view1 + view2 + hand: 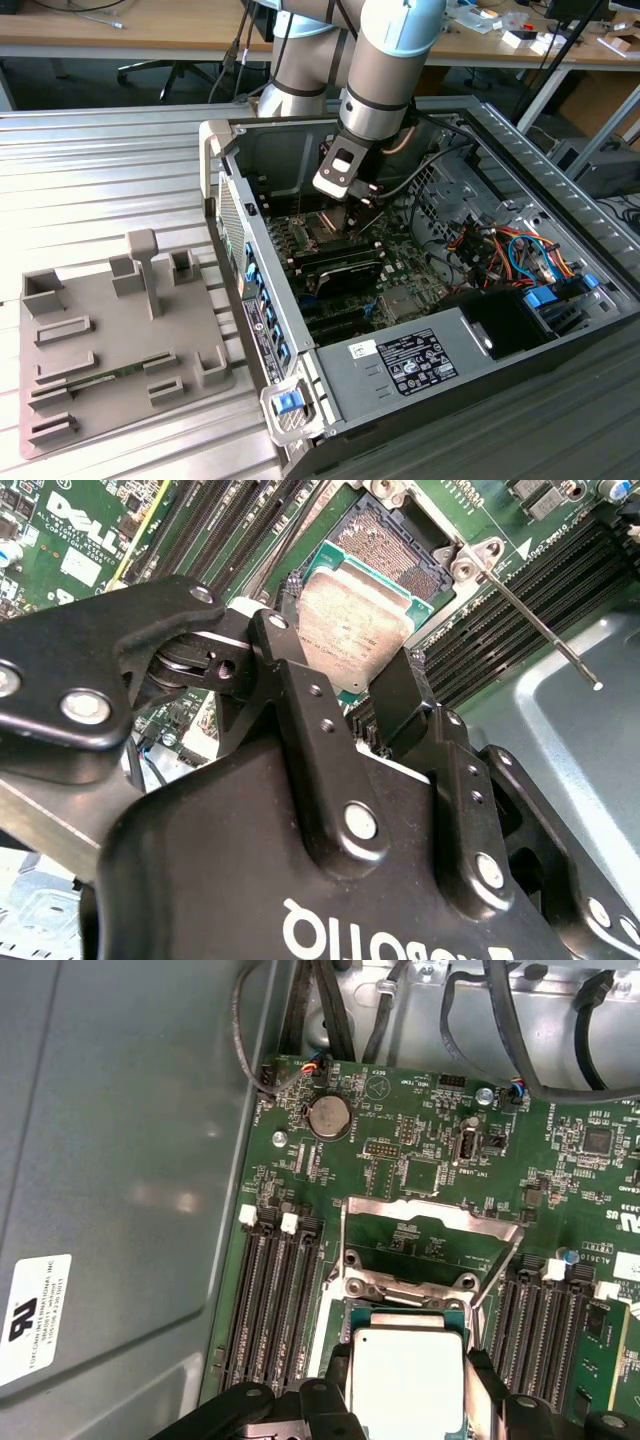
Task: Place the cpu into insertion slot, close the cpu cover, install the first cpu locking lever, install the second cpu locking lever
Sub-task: 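Place the cpu into insertion slot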
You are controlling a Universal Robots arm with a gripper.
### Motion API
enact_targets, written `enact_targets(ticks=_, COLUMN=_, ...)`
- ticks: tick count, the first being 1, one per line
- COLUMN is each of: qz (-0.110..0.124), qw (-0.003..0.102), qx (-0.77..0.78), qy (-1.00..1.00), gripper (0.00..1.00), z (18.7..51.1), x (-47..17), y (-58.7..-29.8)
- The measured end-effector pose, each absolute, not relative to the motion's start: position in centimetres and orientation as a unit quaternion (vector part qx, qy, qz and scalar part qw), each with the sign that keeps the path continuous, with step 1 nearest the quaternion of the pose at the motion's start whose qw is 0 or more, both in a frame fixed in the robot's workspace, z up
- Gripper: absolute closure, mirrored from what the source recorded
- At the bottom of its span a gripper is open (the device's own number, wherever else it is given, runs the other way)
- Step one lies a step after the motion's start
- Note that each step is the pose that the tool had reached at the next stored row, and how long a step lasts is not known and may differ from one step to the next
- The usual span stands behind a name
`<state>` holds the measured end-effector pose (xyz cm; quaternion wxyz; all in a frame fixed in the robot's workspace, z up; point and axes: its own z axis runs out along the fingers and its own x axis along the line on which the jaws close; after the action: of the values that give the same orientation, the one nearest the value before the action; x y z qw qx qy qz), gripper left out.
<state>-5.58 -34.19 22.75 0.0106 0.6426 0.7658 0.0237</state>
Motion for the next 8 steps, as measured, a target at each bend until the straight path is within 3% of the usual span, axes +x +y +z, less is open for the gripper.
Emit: enact_targets(ticks=8, qz=0.024, qw=0.011, qx=0.656, qy=0.755, gripper=0.47, z=22.67, x=-5.58, y=-34.19)
